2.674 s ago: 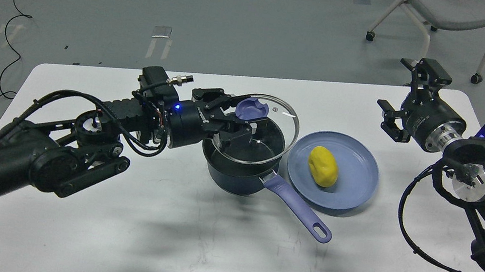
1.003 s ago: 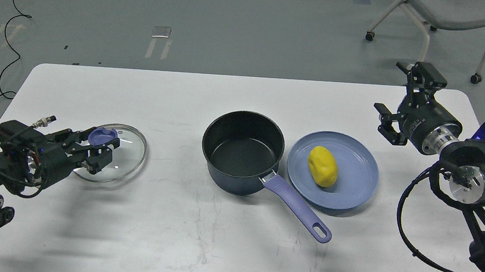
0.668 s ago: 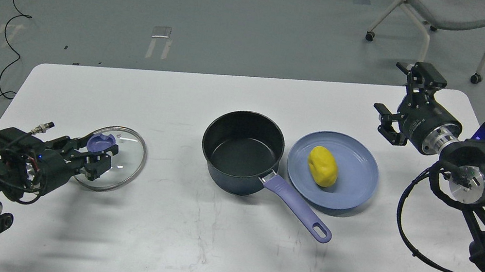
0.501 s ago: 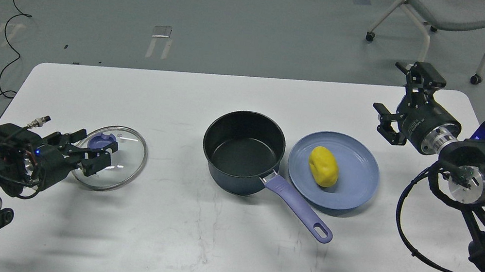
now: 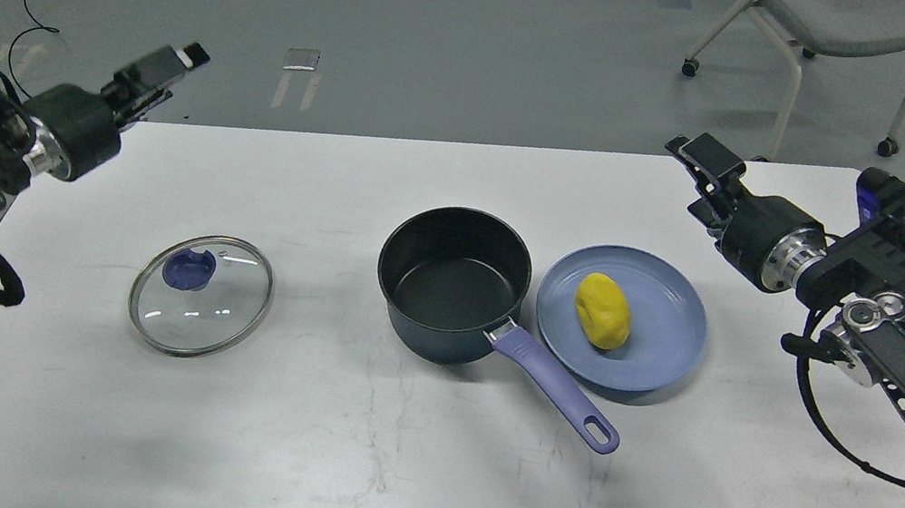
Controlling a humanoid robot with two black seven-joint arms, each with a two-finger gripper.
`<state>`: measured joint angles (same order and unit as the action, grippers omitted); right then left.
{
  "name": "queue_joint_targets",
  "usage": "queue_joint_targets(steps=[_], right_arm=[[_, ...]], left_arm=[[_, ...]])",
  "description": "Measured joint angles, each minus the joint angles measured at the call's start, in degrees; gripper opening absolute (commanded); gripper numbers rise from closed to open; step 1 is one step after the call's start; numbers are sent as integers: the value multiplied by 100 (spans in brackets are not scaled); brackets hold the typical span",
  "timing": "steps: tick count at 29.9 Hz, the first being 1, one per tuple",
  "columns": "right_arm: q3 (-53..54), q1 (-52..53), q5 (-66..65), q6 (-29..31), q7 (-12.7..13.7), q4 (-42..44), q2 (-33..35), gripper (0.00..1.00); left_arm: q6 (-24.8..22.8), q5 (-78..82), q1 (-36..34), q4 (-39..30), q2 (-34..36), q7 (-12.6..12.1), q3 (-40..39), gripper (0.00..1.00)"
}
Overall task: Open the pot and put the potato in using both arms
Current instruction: 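Release the lid and raise the left gripper away, then lower the right gripper onto the yellow potato on the plate and grasp it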
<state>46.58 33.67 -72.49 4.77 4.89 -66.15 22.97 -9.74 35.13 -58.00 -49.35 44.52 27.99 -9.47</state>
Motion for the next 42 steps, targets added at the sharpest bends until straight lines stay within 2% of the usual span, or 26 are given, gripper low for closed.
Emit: queue_joint_targets(steps=[3,6,15,32,35,36,38,39,41,42], right_arm=[[-510,174,-604,0,-13,-8,67,100],[-1035,291,-1323,4,-16,-47,85,100],[-1863,441,-2461,559,-7,-87,196,100],[-2236,499,-2621,622,12,-73,181,94],[-2240,508,-2621,625,12,-74,167,84],[-2240,508,-2621,628,12,-74,165,76],[-2246,507,-2621,630,12,-74,162,74],[-2248,504,-2621,630,17,-74,159,69],[-2249,494,-2621,631,30,-74,157,67],[-2251,490,-2621,631,38,-73,154,62]], left_arm=[[-444,-780,-153,90,0,0,-3,98],[-556,-1101,-165,117,-7,0,-16,98],[-553,-1157,-121,126,-47,0,-12,98],[-538,-1183,81,250,-53,1,-3,98],[-536,-1184,108,250,-41,1,-3,98],[-525,-1184,114,251,-39,1,-3,98],[-488,-1184,119,250,-31,1,-3,98],[-475,-1184,120,251,-26,1,-3,98],[-462,-1184,121,251,-14,1,-3,98],[-461,-1184,121,251,-10,1,-3,98]])
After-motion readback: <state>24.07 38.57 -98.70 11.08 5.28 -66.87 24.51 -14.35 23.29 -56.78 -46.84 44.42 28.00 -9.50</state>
